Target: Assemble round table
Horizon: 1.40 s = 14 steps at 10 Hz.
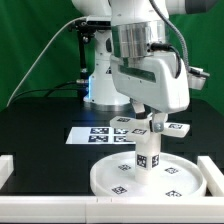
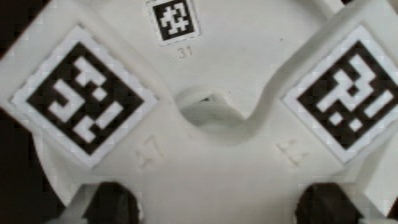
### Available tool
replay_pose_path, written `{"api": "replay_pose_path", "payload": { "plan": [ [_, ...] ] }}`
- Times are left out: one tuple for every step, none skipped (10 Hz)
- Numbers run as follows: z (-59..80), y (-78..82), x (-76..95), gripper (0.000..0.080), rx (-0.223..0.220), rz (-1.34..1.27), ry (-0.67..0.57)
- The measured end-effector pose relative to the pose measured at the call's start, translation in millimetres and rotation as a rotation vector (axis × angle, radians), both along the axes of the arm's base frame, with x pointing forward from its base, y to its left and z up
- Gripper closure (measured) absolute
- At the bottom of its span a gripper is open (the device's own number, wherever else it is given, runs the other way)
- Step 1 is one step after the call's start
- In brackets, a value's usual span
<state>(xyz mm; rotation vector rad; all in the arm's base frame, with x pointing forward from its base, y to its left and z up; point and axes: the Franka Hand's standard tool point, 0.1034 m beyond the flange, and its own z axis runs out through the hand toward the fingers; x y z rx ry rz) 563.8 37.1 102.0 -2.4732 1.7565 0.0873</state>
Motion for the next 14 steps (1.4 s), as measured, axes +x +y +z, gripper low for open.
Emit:
{"api": "replay_pose_path", "payload": {
  "plan": [
    [-0.1,-0.1,0.0,0.0361,-0.001,0.018,-0.002],
    [-0.1,-0.1,0.0,0.0254,-0.001,0.043,-0.005],
    [0.1,0.0,0.1,0.0182,-0.001,0.043,-0.005],
    [5.3,1.0,0.3,0.0182,-0.004,0.131,-0.01],
    [16.4,2.5,1.3,0.0156,0.001,0.241,-0.023],
    [26.1,2.4,2.9,0.0151,0.008,0.37,-0.042],
    [29.8,3.0,3.9,0.0151,0.008,0.426,-0.055],
    [29.7,3.8,3.7,0.015,-0.003,0.636,-0.077],
    [29.3,4.2,4.0,0.015,-0.007,0.739,-0.092],
    [29.2,3.2,4.0,0.015,-0.008,0.799,-0.099],
    [29.1,3.2,4.0,0.015,-0.008,0.806,-0.1],
    [28.9,3.1,4.0,0.015,-0.008,0.81,-0.1],
    [28.9,3.0,3.9,0.015,-0.008,0.838,-0.104],
    [28.4,2.5,3.6,0.015,-0.011,0.949,-0.116]
  ]
}}
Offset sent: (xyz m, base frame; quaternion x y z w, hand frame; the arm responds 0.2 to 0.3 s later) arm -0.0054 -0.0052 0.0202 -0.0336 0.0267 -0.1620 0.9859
